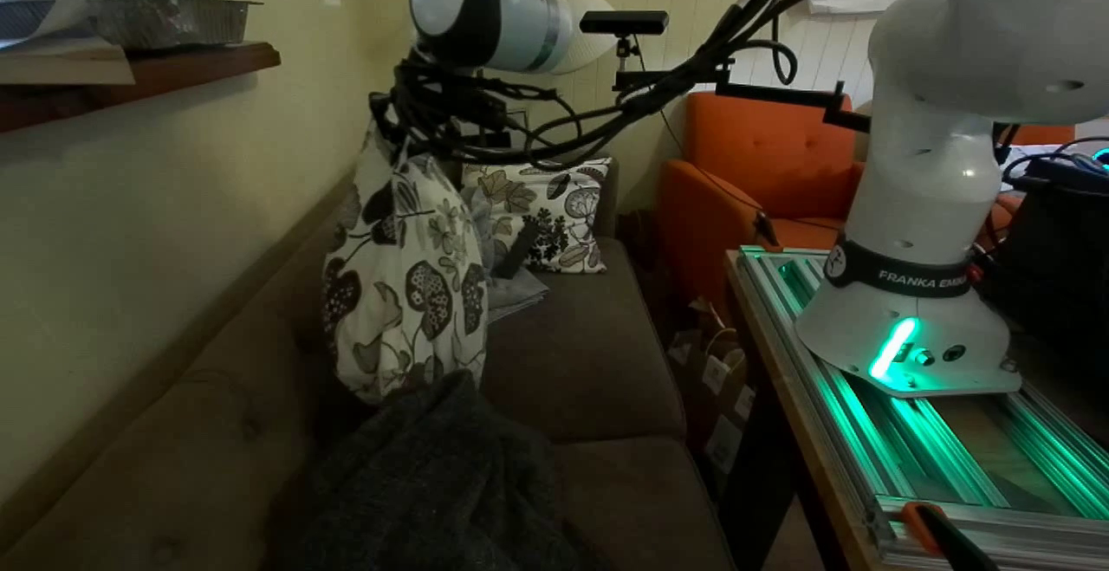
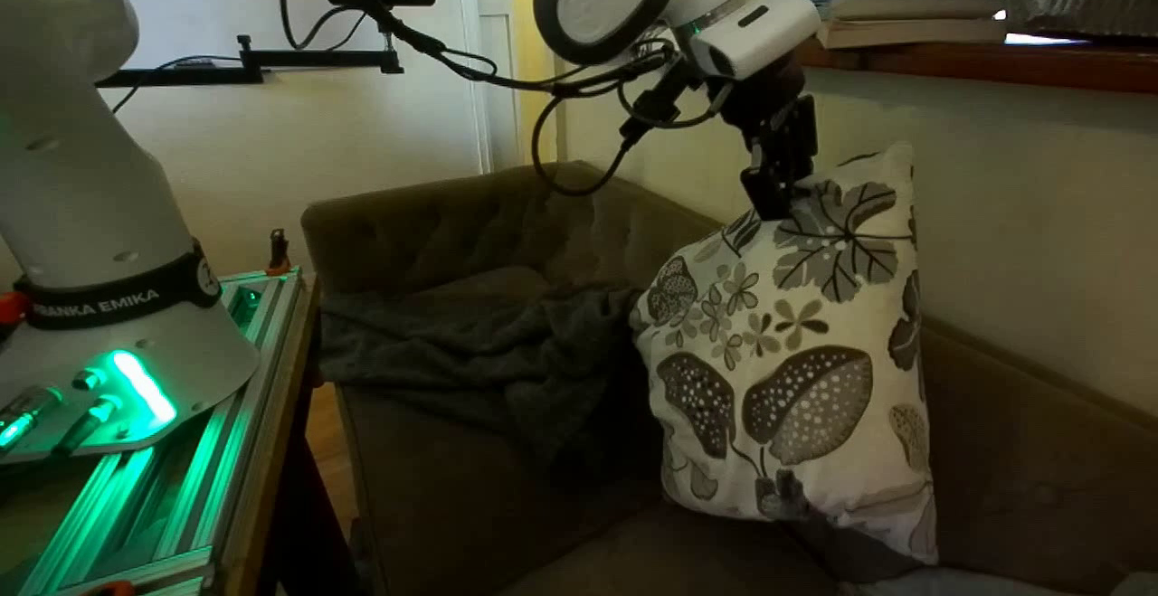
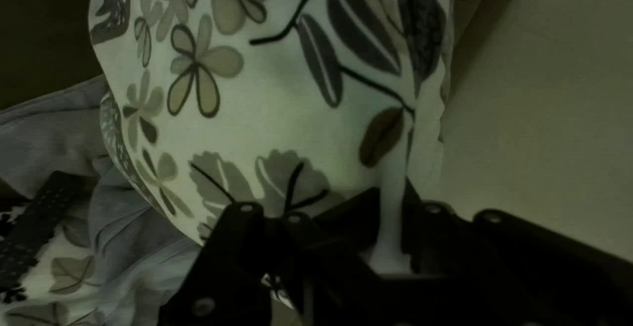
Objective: Move the flowery pillow on the left to the right
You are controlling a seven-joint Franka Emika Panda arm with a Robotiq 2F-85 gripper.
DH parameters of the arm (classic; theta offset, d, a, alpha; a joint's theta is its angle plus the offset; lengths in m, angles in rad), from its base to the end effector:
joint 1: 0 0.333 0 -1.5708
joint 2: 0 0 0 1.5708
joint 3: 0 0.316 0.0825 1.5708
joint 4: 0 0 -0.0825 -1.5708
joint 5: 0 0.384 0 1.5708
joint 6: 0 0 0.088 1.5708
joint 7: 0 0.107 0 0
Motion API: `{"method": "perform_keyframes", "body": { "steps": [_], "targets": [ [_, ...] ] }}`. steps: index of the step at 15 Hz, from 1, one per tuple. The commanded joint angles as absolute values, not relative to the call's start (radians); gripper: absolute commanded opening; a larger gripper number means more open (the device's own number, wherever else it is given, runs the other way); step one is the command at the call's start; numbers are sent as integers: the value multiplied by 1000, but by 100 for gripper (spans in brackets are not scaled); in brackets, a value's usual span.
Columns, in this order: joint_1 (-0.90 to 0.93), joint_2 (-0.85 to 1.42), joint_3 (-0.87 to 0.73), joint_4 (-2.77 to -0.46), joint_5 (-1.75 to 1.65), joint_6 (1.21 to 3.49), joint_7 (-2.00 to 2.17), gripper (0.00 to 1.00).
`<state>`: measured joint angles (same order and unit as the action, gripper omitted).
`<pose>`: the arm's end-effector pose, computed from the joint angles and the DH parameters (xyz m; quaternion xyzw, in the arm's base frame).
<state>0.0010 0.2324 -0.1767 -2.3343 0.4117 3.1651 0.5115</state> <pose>0.5433 -0.1318 0.3046 -0.8181 0.4929 -0.2836 0.0863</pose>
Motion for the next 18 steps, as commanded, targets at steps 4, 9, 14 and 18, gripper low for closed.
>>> {"method": "perform_keyframes", "body": {
  "steps": [4, 9, 14, 18],
  "targets": [
    [-31, 152, -234, -2438, 415, 3212, 517, 9],
    [-39, 191, -208, -2408, 463, 3207, 570, 2],
    [-119, 329, -229, -2290, 529, 3131, 703, 2],
    [-218, 489, -221, -2114, 581, 3064, 791, 2]
  ]
}}
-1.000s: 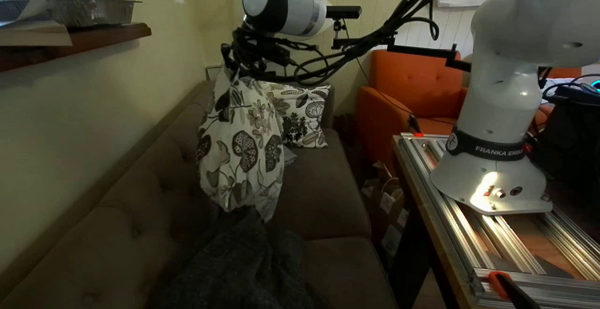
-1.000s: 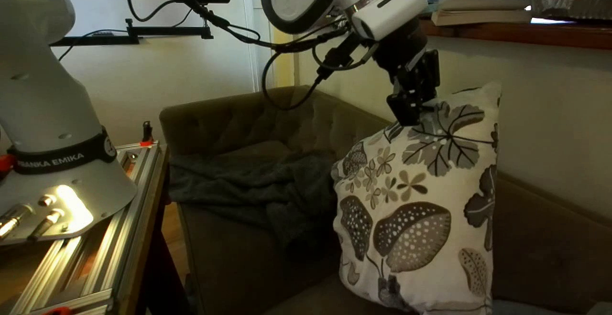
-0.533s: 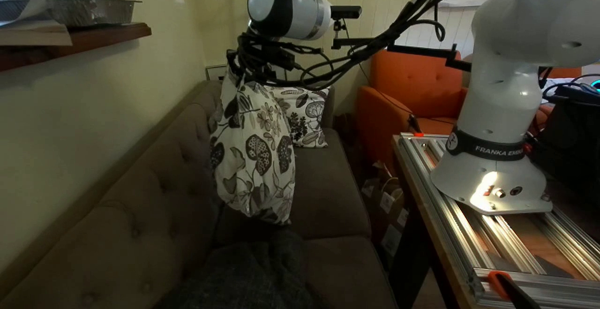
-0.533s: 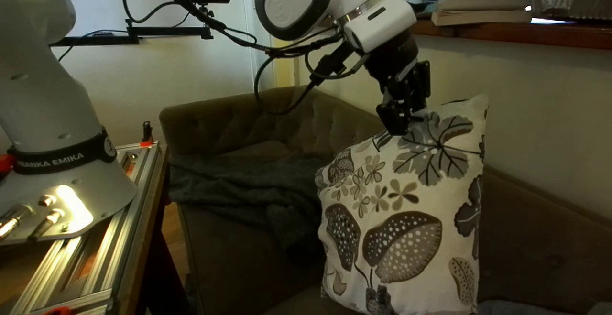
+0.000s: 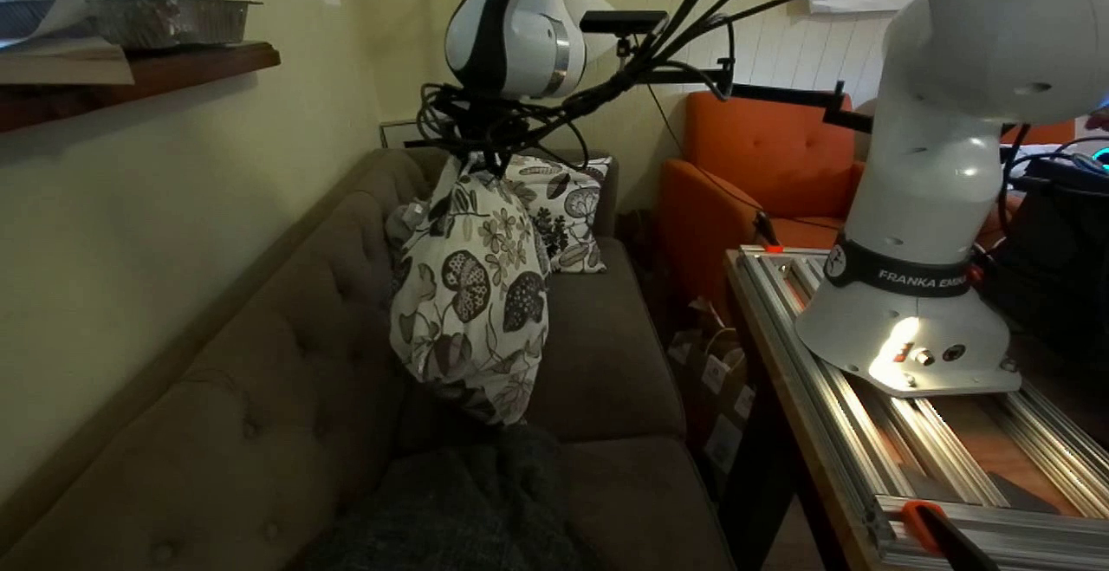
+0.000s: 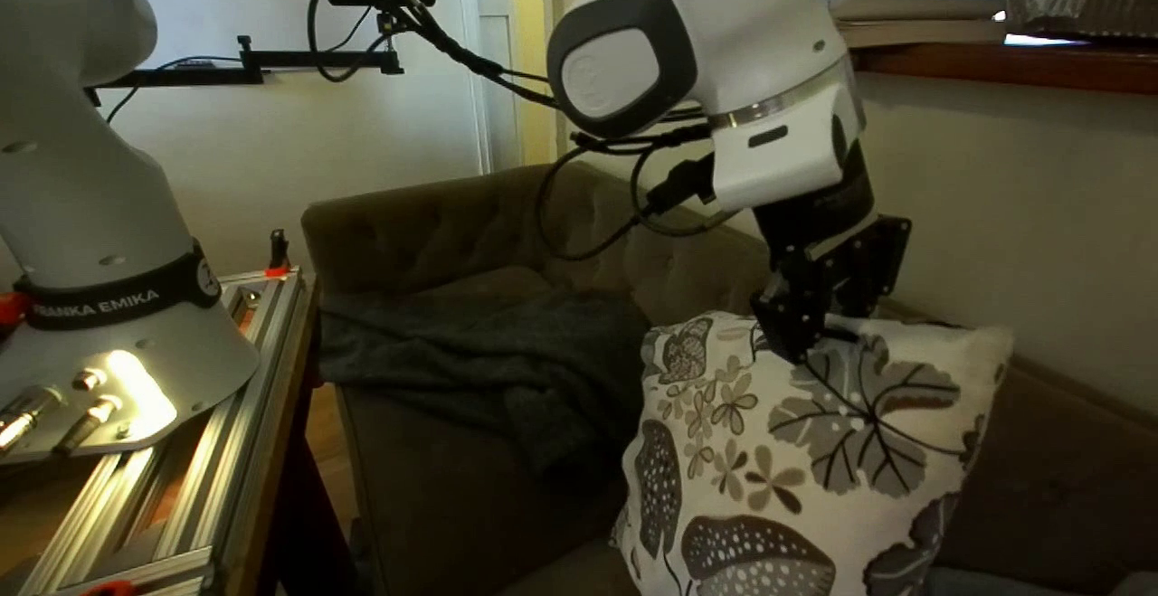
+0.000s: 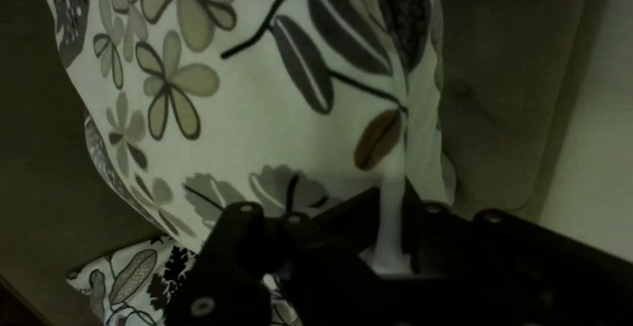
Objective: Move the flowery pillow on the left to the right
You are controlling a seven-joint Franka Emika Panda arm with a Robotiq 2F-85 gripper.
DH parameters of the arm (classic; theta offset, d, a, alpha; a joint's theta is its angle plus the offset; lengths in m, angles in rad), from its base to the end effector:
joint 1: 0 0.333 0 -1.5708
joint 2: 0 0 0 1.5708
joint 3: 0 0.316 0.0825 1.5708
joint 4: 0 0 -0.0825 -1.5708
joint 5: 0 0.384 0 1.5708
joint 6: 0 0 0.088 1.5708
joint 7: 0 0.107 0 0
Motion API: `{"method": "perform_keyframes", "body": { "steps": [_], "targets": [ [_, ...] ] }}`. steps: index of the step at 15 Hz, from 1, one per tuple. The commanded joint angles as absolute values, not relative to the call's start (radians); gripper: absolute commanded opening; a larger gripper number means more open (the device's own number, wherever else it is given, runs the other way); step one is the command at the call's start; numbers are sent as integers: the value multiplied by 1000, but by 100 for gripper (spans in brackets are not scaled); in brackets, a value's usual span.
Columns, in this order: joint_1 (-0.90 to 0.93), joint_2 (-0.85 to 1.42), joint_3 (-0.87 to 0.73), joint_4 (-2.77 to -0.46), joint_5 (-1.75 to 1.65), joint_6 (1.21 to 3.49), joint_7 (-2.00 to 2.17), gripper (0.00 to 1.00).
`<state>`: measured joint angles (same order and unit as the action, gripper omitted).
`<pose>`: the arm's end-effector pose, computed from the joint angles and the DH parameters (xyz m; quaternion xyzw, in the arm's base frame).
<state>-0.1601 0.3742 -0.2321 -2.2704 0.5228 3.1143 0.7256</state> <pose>0.5077 -0.2544 0.2468 -0.6759 0.6965 -0.2308 0.0697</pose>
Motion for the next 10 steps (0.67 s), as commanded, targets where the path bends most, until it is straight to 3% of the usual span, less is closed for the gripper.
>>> {"method": "perform_keyframes", "body": {
  "steps": [1, 4, 5, 6, 10],
  "targets": [
    [-223, 534, -236, -2044, 578, 3027, 837, 2],
    [-245, 637, -229, -1867, 592, 2930, 967, 2],
    [-239, 553, -233, -2007, 541, 2977, 899, 2],
    [-239, 579, -232, -1973, 538, 2965, 912, 9],
    [-236, 583, -232, -1981, 538, 2971, 908, 9]
  ]
}}
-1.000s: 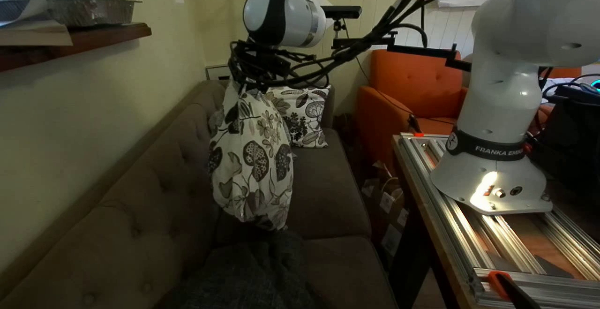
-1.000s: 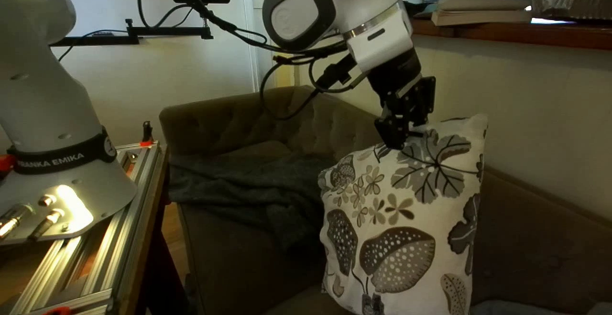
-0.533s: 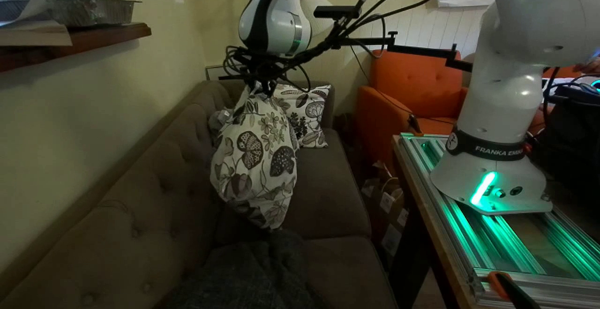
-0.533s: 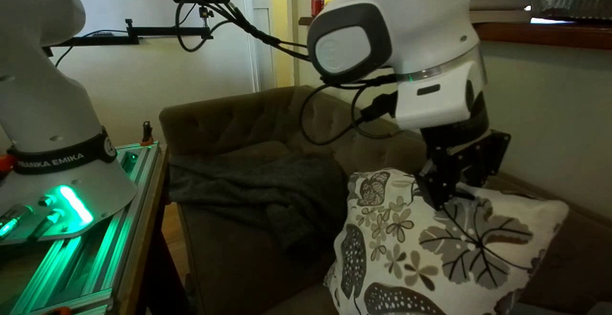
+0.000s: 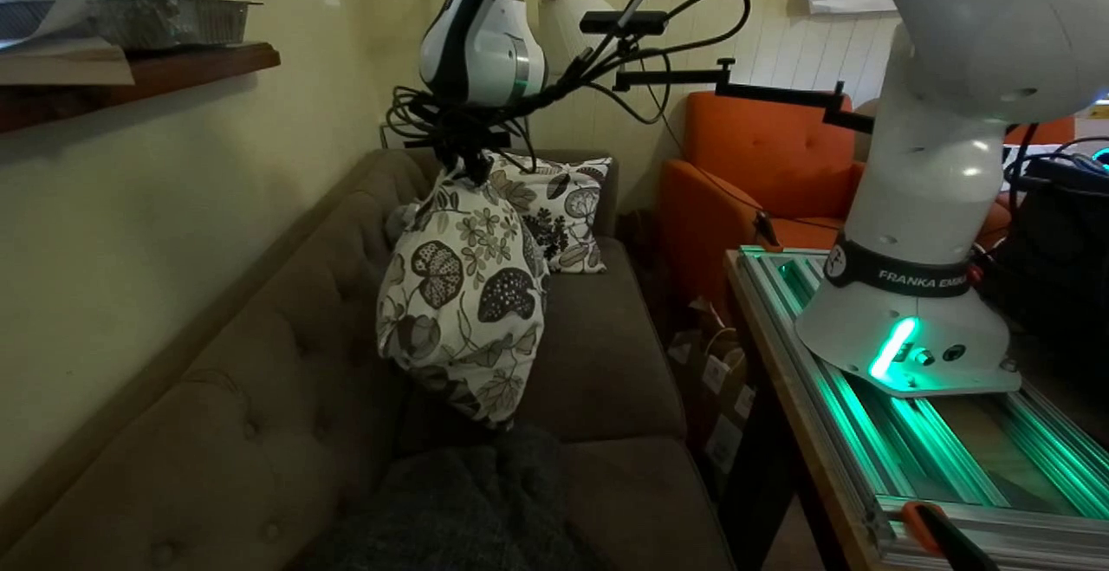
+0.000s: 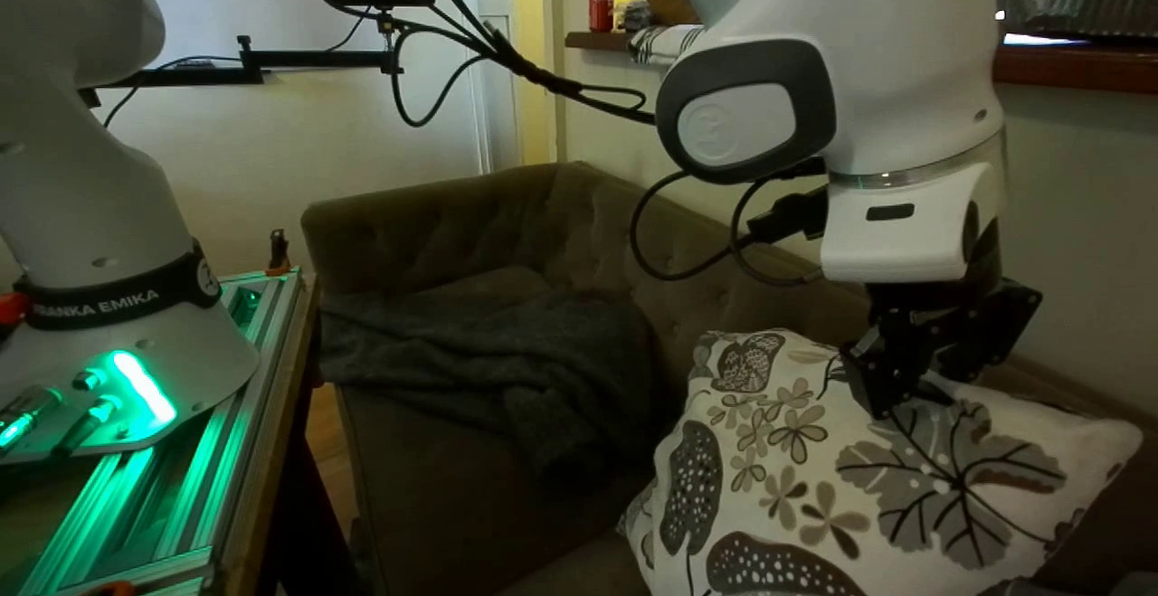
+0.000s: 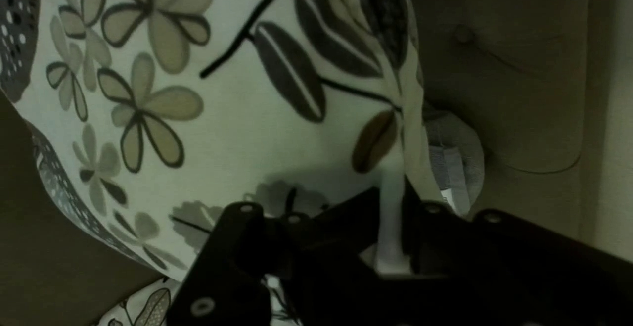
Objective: Move the flowery pillow on the left to the right
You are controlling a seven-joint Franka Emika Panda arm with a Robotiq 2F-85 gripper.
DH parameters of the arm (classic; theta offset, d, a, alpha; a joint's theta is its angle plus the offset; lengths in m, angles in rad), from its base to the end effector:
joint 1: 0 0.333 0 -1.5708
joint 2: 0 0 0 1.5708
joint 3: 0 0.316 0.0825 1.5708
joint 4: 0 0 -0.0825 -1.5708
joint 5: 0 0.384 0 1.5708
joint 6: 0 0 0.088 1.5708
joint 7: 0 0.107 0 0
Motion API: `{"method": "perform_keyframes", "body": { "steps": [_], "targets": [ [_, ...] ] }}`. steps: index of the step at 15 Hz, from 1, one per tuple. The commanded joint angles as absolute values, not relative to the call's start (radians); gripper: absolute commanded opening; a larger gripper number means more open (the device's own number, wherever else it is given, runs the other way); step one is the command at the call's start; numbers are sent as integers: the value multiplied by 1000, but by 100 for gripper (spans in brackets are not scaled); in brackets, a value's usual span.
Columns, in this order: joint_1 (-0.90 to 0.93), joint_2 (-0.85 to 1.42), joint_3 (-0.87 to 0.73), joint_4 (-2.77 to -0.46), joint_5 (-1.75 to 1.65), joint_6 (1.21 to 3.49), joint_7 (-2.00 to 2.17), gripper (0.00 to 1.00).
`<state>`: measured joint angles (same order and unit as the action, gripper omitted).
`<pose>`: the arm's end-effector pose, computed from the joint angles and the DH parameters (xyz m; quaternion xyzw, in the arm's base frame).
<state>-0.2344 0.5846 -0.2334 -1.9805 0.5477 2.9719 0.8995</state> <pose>0.5587 -0.3122 0.2187 -0.5979 0.7709 -0.2009 0.0889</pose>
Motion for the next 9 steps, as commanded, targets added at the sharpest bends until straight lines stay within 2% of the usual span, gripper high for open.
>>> {"method": "perform_keyframes", "body": {
  "steps": [1, 9],
  "targets": [
    [-223, 601, -250, -1980, 537, 2998, 928, 2],
    [-255, 823, -179, -1589, 581, 3043, 1074, 2]
  ]
}}
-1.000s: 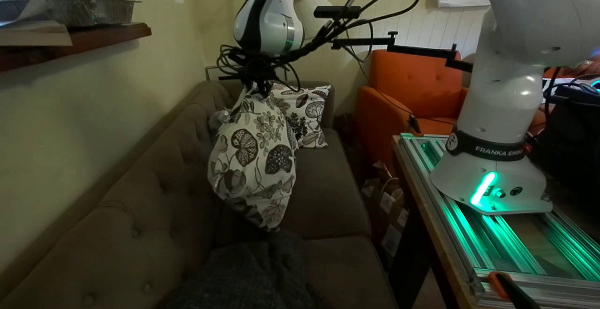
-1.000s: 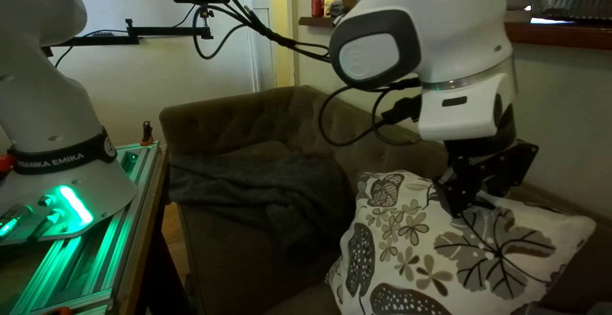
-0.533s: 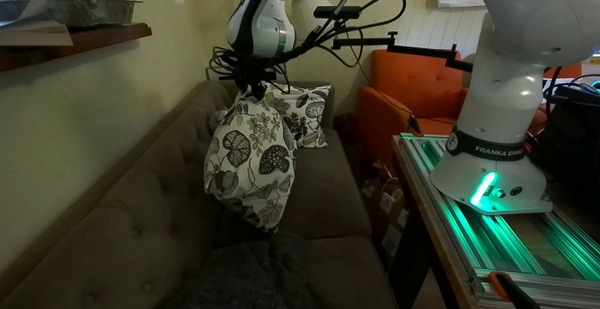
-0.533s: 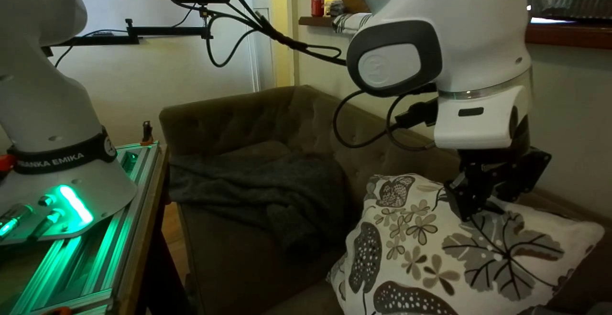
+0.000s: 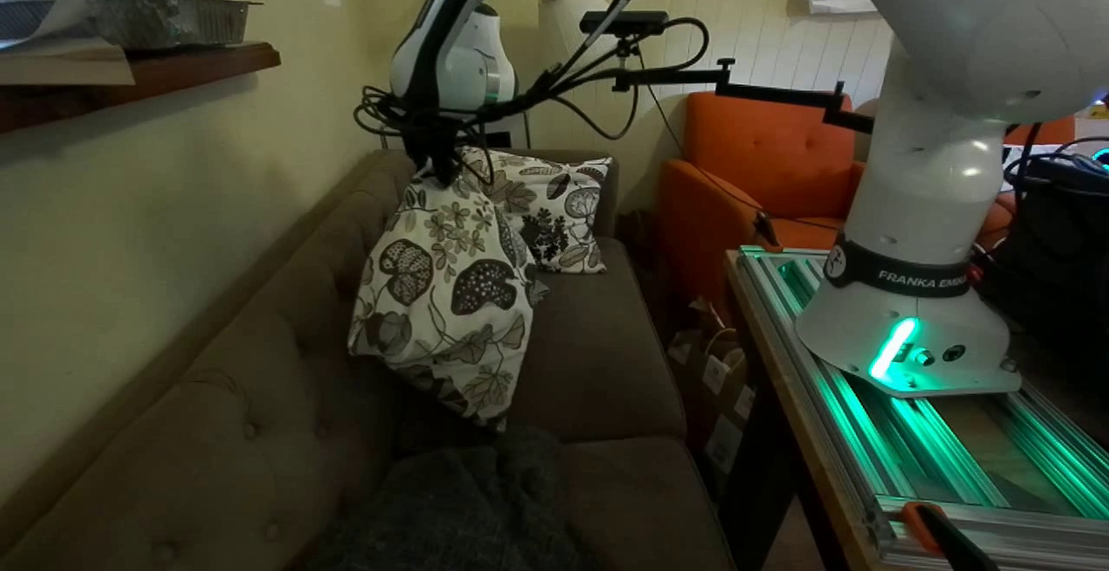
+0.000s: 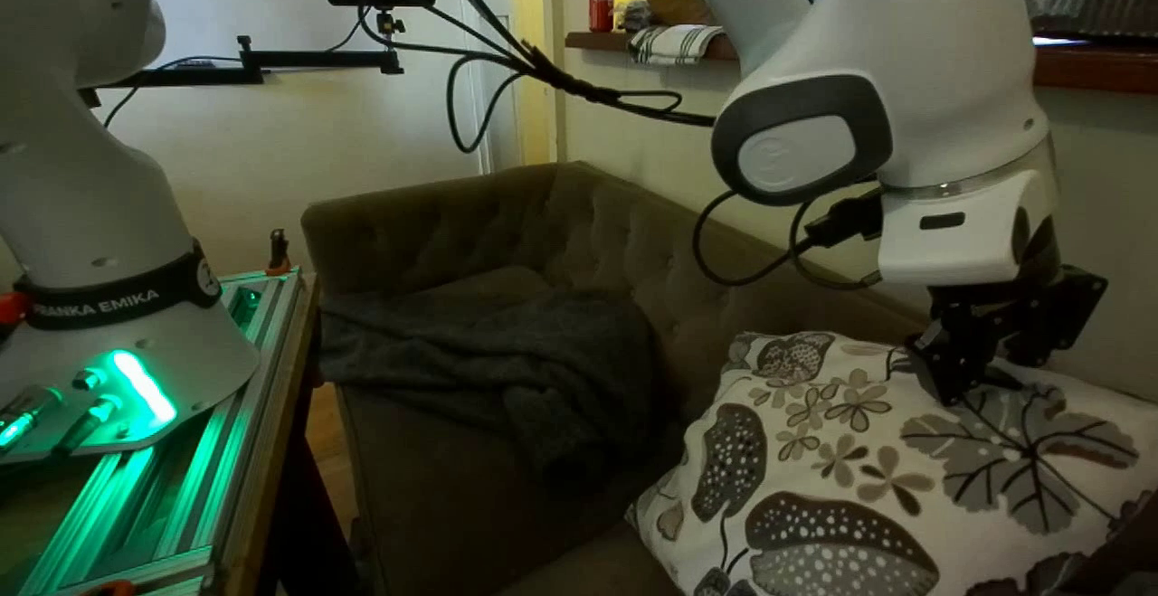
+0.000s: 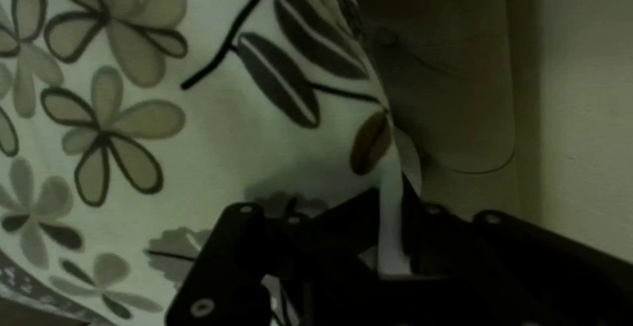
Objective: Move the flowery pillow on the left to the right
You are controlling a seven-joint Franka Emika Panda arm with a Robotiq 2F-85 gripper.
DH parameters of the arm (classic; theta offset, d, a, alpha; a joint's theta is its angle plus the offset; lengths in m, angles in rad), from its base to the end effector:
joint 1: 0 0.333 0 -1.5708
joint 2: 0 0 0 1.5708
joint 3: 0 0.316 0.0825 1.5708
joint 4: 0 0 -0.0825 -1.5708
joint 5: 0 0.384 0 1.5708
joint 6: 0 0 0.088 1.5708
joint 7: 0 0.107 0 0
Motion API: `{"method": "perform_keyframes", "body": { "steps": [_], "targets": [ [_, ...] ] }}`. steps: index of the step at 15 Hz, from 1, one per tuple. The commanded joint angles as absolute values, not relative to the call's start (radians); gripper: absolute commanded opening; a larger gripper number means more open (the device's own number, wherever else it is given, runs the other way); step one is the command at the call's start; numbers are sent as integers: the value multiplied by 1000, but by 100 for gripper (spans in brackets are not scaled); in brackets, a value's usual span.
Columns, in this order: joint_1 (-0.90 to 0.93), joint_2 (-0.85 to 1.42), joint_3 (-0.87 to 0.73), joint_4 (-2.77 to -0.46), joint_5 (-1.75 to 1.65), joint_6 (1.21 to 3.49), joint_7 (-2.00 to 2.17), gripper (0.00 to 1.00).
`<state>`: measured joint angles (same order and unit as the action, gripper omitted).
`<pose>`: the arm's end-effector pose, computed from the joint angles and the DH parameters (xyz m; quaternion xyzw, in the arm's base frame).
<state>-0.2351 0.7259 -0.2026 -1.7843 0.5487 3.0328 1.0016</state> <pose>0.6145 -0.3117 0.2114 -0.5669 0.7775 -0.2460 0.1167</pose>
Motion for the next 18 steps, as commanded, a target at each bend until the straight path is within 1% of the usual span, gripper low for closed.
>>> {"method": "perform_keyframes", "body": {
  "steps": [1, 6, 9, 10, 11, 12, 13, 14, 15, 18],
  "targets": [
    [-253, 852, -180, -1541, 584, 3039, 1112, 2],
    [-290, 964, -175, -1317, 571, 2997, 1254, 2],
    [-308, 1013, -180, -1236, 555, 2968, 1311, 2],
    [-286, 1034, -221, -1225, 530, 2958, 1337, 34],
    [-264, 1034, -260, -1235, 503, 2927, 1356, 35],
    [-253, 1022, -275, -1250, 490, 2921, 1361, 40],
    [-217, 1013, -331, -1266, 467, 2940, 1394, 48],
    [-213, 977, -326, -1291, 459, 2934, 1387, 54],
    [-188, 940, -344, -1324, 479, 2936, 1367, 62],
    [-35, 849, -519, -1452, 416, 2823, 1412, 82]
  ]
}}
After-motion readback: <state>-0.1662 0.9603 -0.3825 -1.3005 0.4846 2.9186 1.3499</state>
